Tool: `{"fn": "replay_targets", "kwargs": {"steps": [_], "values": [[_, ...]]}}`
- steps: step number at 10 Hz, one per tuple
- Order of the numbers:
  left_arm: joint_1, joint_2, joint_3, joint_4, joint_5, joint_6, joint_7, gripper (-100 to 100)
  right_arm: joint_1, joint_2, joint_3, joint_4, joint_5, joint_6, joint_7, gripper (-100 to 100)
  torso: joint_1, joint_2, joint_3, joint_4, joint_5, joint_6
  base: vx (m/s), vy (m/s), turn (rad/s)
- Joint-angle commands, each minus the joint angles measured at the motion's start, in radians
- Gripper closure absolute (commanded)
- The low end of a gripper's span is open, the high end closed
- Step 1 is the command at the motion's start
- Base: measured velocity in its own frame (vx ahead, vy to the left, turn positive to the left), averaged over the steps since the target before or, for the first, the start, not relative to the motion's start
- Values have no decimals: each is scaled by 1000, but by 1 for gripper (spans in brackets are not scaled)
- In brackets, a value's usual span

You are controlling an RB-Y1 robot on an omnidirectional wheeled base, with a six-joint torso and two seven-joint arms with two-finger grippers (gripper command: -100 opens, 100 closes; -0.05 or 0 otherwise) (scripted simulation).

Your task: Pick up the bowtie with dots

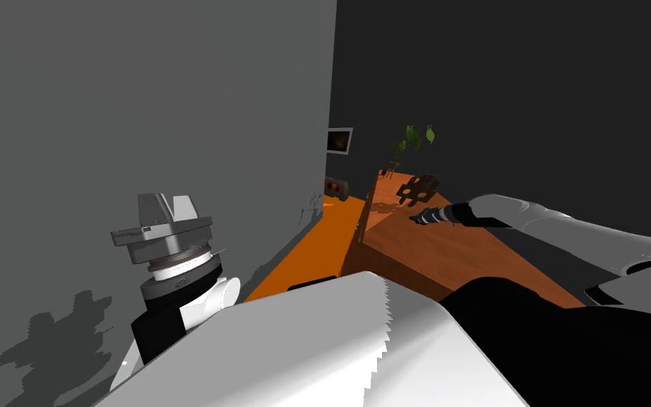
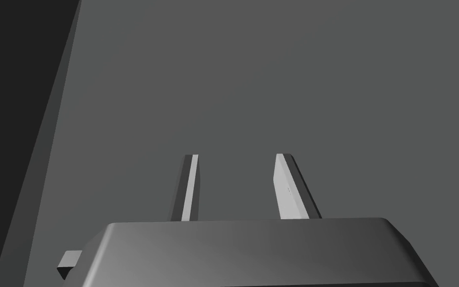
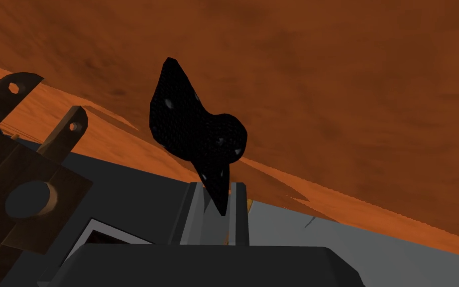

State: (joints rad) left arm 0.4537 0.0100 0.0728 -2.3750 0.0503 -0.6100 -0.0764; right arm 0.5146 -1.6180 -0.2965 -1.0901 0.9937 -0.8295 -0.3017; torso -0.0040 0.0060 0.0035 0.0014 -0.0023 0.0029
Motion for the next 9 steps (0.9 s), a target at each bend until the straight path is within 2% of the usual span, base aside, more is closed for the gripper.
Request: {"fn": "replay_targets", "kwargs": {"steps": [1,2,3,4,5,6,7,9], "values": [[0,0,0,0,0,0,0,0,29,-40,44,-50,-41,50,-50,100,0,0,0,0,0,0,-125,-49,124],[0,0,0,0,0,0,0,0,29,-40,44,-64,-41,80,-71,100,-1,1,1,0,-1,-1,-141,-47,15],[0,0,0,0,0,0,0,0,29,-40,44,-64,-41,86,-71,100,-2,3,2,1,-1,2,-77,-40,-74],[0,0,0,0,0,0,0,0,62,-76,76,-109,-76,126,-117,100,-2,2,1,1,-1,3,-99,-63,66],[0,0,0,0,0,0,0,0,62,-76,76,-118,-76,148,-127,100,-3,2,1,0,-1,1,-98,-51,94],[0,0,0,0,0,0,0,0,91,-111,107,-147,-112,175,-156,100,-2,1,1,0,-1,1,-130,-64,117],[0,0,0,0,0,0,0,0,94,-111,107,-172,-112,201,-182,100,-3,2,1,0,-1,1,-112,-35,66],[0,0,0,0,0,0,0,0,97,-111,103,-172,-109,203,-181,100,0,-1,0,0,0,2,-33,0,-5]]}}
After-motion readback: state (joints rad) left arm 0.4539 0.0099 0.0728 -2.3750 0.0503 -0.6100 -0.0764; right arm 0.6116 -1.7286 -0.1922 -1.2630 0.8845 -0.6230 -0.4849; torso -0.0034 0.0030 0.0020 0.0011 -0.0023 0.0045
